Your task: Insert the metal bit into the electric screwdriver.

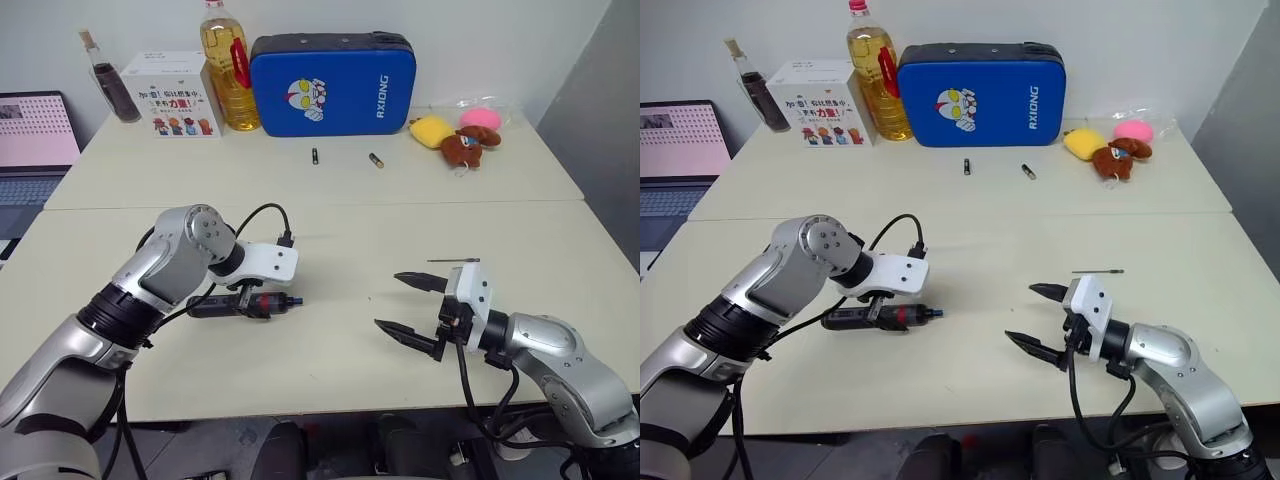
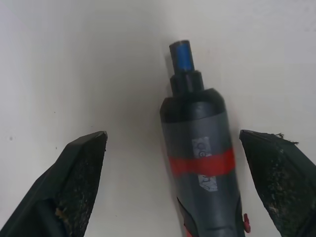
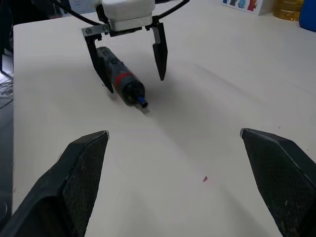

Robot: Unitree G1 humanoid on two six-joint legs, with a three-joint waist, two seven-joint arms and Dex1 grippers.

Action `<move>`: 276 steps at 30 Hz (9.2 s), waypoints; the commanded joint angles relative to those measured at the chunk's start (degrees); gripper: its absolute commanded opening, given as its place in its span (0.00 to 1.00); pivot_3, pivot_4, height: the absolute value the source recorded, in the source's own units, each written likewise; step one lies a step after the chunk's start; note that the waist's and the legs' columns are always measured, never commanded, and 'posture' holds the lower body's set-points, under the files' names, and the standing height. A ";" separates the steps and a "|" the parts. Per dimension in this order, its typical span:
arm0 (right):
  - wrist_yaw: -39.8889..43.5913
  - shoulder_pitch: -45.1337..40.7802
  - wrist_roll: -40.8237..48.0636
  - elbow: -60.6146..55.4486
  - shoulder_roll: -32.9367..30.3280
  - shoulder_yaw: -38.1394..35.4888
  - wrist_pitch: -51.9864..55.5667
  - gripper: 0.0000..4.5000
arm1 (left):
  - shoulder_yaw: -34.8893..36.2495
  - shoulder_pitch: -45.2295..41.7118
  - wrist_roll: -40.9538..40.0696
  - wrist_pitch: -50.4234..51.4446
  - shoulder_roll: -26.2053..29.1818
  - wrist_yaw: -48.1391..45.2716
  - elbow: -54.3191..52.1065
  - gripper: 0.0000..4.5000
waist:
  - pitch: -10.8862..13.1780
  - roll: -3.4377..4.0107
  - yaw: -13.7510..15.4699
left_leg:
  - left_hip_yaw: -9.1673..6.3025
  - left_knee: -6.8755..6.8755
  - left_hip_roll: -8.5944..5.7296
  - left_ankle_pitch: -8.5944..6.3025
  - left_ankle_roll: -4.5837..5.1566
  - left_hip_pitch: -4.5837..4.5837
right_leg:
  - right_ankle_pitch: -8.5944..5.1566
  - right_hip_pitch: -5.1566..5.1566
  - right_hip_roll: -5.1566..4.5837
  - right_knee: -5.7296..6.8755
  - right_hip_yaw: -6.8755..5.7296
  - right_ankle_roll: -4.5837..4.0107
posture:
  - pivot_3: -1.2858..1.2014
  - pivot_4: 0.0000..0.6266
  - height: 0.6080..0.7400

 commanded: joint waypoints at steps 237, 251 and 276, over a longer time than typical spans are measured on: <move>-8.94 -41.20 16.14 19.12 15.45 -15.05 20.77 0.01 | 25.31 14.69 -31.30 -16.74 -41.85 44.23 2.13 0.37 | -0.06 0.61 0.12 | 0.10 0.15 -0.17 0.08 -0.10 -0.80 | 0.27 -0.67 -0.66 0.10 -0.02 0.27 | 0.52 0.24 1.00; -9.24 -38.80 15.35 19.10 14.59 -13.93 19.14 0.01 | 25.56 14.39 -31.35 -17.03 -41.94 44.53 2.42 0.37 | -0.06 0.61 0.13 | 0.10 0.15 -0.17 0.08 -0.10 -0.80 | 0.27 -0.67 -0.66 0.10 -0.02 0.27 | 0.52 0.24 1.00; -9.43 -37.62 14.14 20.90 14.93 -11.70 16.03 0.01 | 25.57 14.74 -31.94 -16.31 -41.66 44.17 1.17 0.37 | -0.06 0.61 0.13 | 0.10 0.15 -0.17 0.08 -0.10 -0.79 | 0.27 -0.67 -0.66 0.11 -0.02 0.27 | 0.52 0.24 1.00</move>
